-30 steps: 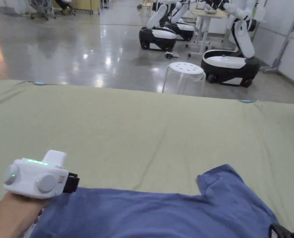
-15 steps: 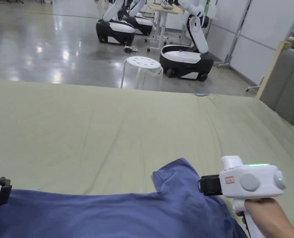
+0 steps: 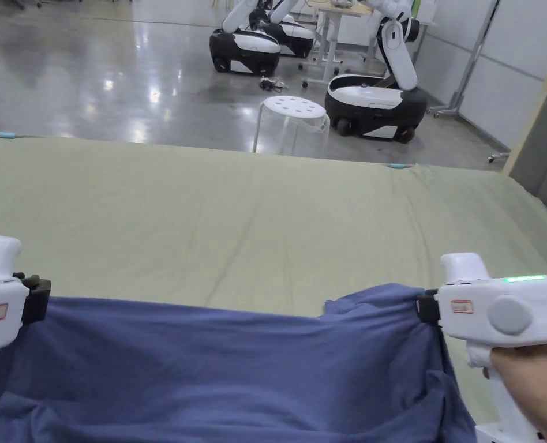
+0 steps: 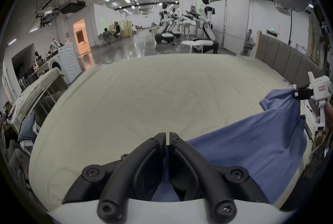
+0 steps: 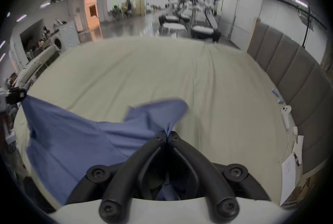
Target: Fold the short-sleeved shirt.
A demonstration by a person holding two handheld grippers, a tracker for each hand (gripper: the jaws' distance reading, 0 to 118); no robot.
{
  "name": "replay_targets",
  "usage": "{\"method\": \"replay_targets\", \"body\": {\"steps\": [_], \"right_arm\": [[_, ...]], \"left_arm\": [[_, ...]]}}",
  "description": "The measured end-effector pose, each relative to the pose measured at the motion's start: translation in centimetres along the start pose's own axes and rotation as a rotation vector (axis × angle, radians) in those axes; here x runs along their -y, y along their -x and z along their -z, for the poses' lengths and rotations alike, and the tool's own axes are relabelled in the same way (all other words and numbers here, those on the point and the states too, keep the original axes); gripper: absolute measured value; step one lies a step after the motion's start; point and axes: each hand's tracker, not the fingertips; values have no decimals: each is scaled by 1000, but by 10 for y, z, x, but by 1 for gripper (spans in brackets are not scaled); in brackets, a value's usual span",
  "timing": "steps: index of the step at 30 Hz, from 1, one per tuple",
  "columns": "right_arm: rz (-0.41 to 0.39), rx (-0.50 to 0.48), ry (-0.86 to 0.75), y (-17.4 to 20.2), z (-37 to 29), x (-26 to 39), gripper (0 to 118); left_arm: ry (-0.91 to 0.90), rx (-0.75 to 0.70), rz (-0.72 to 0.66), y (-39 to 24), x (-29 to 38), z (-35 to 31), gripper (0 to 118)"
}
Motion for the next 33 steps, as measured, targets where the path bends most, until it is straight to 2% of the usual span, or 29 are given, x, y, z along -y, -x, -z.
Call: {"method": "replay_targets", "body": {"steps": [3,7,9,12,16,17,18,19,20,21,24,26,27,28,29,30,31,33], "right_arm": [[-11,-25,-105,-2,-65,25,1],[15,-50,-102,-2,-116,91,1],[19,-37,-70,2,-118,132,1],[81,-28,9,9,-113,189,1],[183,-2,16,9,-98,224,2],[195,4,-24,8,-100,223,7],[201,22,-66,10,-109,218,36],[203,35,-106,13,-123,211,72],[197,24,-151,17,-137,205,108],[183,13,-206,24,-151,197,118],[119,13,-461,54,-185,181,117],[107,25,-567,78,-194,171,109],[98,16,-610,88,-196,169,84],[78,4,-633,99,-195,165,46],[52,7,-631,107,-193,162,9],[31,24,-616,115,-189,161,4],[16,27,-608,123,-184,162,4],[8,-30,-594,132,-182,160,4]], "left_arm": [[-59,4,7,0,16,-59,6],[-27,14,10,-1,67,-116,6],[64,-9,35,-1,104,-122,6],[180,38,-49,3,156,-117,6],[180,9,-64,2,178,-100,7],[160,-3,-67,1,174,-101,16],[110,-20,-69,-2,166,-106,46],[56,-38,-52,-7,158,-117,69],[-9,-56,-38,-13,151,-129,79],[-98,-69,-21,-21,144,-141,79],[-291,-79,15,-52,121,-170,79],[-389,-103,17,-74,113,-177,77],[-411,-105,20,-83,110,-178,67],[-422,-111,15,-87,108,-178,40],[-417,-102,5,-92,107,-177,8],[-418,-90,-6,-96,105,-176,5],[-407,-96,-17,-101,105,-174,5],[-375,-40,-20,-85,111,-167,5]]}}
